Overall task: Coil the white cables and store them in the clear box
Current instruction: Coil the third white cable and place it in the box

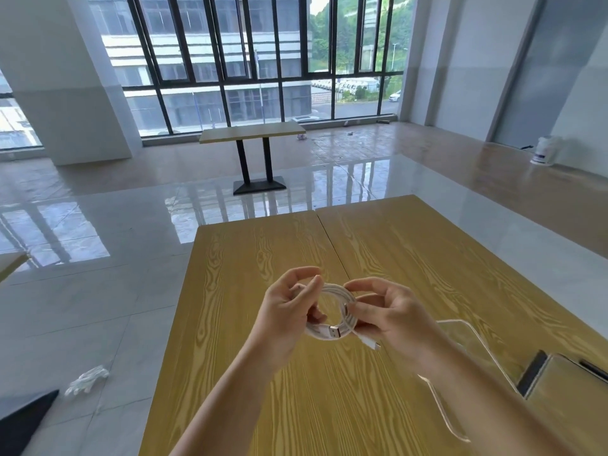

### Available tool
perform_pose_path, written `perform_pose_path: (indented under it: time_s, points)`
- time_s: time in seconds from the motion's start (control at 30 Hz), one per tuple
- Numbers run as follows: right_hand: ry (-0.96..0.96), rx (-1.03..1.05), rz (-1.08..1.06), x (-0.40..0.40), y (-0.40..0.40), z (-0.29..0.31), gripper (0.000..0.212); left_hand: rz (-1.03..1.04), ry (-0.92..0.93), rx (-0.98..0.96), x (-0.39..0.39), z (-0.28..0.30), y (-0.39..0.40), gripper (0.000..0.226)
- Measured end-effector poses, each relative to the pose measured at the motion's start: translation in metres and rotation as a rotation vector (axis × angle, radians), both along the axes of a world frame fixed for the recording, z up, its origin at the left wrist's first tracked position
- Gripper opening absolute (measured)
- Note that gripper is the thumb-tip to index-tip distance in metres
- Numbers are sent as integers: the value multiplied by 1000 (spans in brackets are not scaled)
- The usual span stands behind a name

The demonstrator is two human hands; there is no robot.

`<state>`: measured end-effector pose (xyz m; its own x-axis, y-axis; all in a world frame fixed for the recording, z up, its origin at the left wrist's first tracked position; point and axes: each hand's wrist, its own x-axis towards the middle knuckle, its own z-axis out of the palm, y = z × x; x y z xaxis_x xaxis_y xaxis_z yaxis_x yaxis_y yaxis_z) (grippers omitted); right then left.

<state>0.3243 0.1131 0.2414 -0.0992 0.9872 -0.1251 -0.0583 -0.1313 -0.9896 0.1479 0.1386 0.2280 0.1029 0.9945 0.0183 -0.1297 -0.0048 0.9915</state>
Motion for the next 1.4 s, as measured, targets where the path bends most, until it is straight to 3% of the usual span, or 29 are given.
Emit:
perform_pose_path:
  time_s: [0.33,0.6,1.1,1.4]
  points:
    - [40,-40,-172,61,10,-25,20,-164,-55,-169,42,-25,9,24]
    - [58,-136,-209,118,19,-51,23,-142,-107,-322,96,-45,20,22]
    - [-122,-333,-193,229,25,-110,21,-190,234,-472,201,-110,40,17]
    - [-414,-523,-79,270,27,-165,19,-293,539,-524,248,-162,28,22]
